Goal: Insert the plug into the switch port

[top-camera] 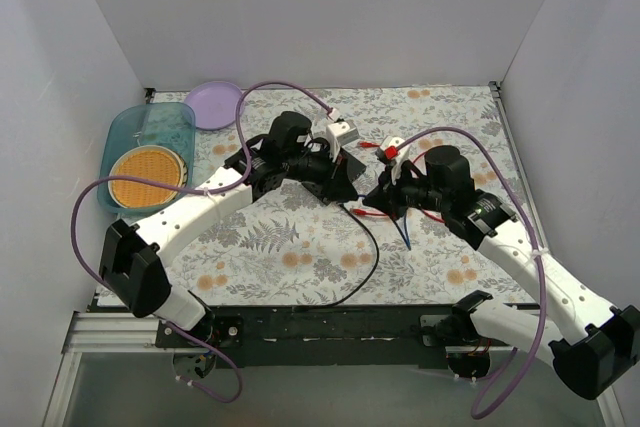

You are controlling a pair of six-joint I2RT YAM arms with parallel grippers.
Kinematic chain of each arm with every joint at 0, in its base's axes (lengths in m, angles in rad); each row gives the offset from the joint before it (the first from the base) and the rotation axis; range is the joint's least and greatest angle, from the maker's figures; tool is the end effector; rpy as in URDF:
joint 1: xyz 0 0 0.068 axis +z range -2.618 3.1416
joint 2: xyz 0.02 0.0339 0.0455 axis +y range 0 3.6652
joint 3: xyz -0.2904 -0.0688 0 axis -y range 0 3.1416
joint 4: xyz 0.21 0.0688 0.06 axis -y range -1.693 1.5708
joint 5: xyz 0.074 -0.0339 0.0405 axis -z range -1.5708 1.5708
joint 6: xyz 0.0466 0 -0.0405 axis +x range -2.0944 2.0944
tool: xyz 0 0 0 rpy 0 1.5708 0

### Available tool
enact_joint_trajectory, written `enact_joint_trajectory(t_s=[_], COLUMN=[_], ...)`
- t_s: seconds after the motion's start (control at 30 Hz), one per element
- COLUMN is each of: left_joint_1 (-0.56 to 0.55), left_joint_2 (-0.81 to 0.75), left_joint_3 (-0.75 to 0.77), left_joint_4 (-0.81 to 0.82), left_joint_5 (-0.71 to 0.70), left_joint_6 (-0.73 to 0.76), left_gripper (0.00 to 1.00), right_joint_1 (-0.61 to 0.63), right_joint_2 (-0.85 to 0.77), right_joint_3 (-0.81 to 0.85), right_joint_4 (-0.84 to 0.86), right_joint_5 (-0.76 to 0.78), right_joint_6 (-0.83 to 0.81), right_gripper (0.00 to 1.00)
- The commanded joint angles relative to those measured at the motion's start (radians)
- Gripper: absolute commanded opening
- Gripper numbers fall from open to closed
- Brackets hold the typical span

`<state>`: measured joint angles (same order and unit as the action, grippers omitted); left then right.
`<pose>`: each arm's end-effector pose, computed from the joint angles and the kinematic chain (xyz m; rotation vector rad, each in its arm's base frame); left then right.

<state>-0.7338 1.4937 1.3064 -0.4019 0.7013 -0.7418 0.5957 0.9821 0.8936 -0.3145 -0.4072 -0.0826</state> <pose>0.2073 -0.2274 0.3620 0.4624 2.4171 -1.5219 0.1392 0.1166 0.3504 -0.9199 1.7899 0.7325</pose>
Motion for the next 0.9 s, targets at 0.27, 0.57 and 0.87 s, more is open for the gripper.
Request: enact_joint_trajectory(t_s=[0.27, 0.57, 0.87], left_joint_1=[-0.001, 0.105, 0.132], left_joint_2=[-0.219, -0.17, -0.081], left_joint_3=[-0.081, -0.035, -0.013], left_joint_4=[0.198, 0.232, 0.322], left_joint_5=[-0.36, -0.111, 0.133], left_joint_6=[-0.2, -0.442, -0.597], left_gripper=[0.92, 0.94, 0.78], right_joint_1=[0.001, 0.006, 0.024], right_joint_2=[-0.143, -0.224, -0.243], right_joint_3=[0.01, 0.007, 0.03], right_joint_4=[0.034, 0.034, 0.023], right_joint_5=[0.146, 0.194, 0.235], right_joint_6=[0.004, -0.029, -0.043], right_gripper=[0.01, 0.01, 0.01])
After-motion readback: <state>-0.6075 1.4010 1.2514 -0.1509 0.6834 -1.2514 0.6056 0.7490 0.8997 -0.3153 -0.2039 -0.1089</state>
